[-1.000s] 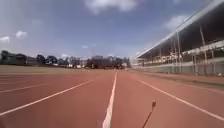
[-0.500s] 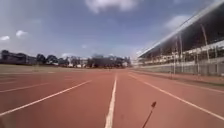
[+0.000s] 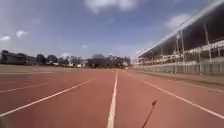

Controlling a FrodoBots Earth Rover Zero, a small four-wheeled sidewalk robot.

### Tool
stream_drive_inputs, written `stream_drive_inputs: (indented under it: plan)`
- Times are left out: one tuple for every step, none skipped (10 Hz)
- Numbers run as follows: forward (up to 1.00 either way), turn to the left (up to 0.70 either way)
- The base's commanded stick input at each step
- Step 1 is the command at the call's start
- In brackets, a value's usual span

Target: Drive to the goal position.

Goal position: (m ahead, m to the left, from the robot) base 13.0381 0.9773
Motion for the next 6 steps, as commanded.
stream_drive_inputs:
  plan:
    - [0.70, -0.05]
    - [0.70, -0.15]
    - [0.70, -0.25]
    - [0.70, -0.35]
    - [0.70, -0.35]
    - [0.70, -0.35]
